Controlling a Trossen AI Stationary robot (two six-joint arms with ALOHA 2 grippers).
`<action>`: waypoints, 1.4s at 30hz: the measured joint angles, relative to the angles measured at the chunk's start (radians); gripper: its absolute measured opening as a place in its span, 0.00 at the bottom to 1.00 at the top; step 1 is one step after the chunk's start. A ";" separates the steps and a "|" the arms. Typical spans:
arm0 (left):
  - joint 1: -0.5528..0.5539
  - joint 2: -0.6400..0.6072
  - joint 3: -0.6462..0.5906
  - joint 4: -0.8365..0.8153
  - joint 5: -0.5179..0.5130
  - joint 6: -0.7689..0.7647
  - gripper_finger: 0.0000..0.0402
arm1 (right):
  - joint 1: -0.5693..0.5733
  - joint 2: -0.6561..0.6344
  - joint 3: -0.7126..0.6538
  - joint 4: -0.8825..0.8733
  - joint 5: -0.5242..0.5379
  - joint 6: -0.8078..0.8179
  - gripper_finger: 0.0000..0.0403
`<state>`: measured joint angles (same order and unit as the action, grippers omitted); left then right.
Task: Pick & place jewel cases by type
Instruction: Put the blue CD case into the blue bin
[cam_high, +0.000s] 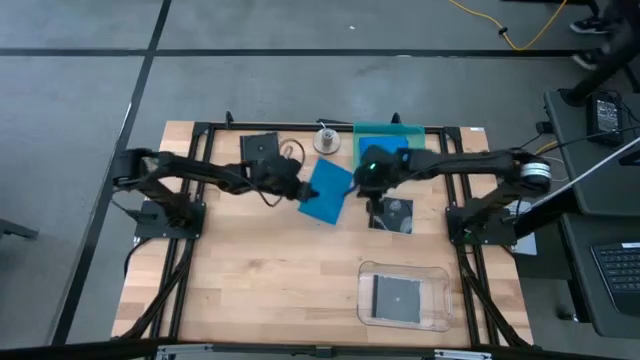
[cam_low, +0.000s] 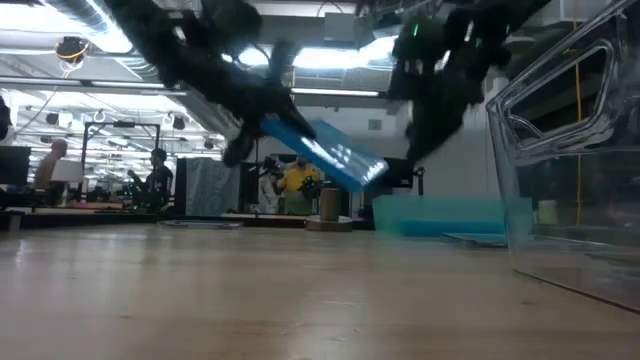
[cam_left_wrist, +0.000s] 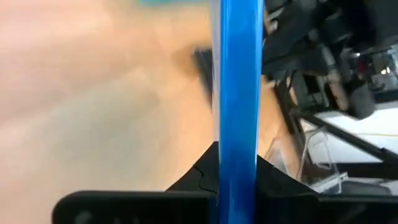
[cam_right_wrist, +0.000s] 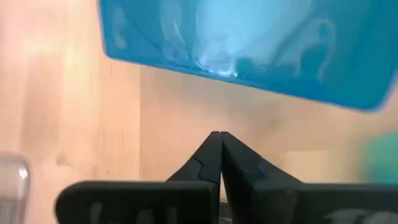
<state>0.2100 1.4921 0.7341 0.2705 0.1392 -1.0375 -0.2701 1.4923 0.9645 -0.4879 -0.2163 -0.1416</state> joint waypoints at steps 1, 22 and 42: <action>0.011 -0.038 0.000 -0.033 -0.010 0.024 0.04 | -0.012 -0.035 0.028 -0.039 0.009 -0.005 0.04; 0.038 -0.358 0.388 -0.735 0.066 0.571 0.04 | -0.178 0.033 0.788 -0.348 -0.362 0.062 0.66; 0.103 -0.337 0.503 -0.848 0.122 0.724 0.08 | -0.096 0.363 1.153 -0.424 -0.469 0.108 0.12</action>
<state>0.3132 1.1548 1.2373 -0.5774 0.2616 -0.3136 -0.3656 1.8553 2.1174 -0.9114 -0.6856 -0.0333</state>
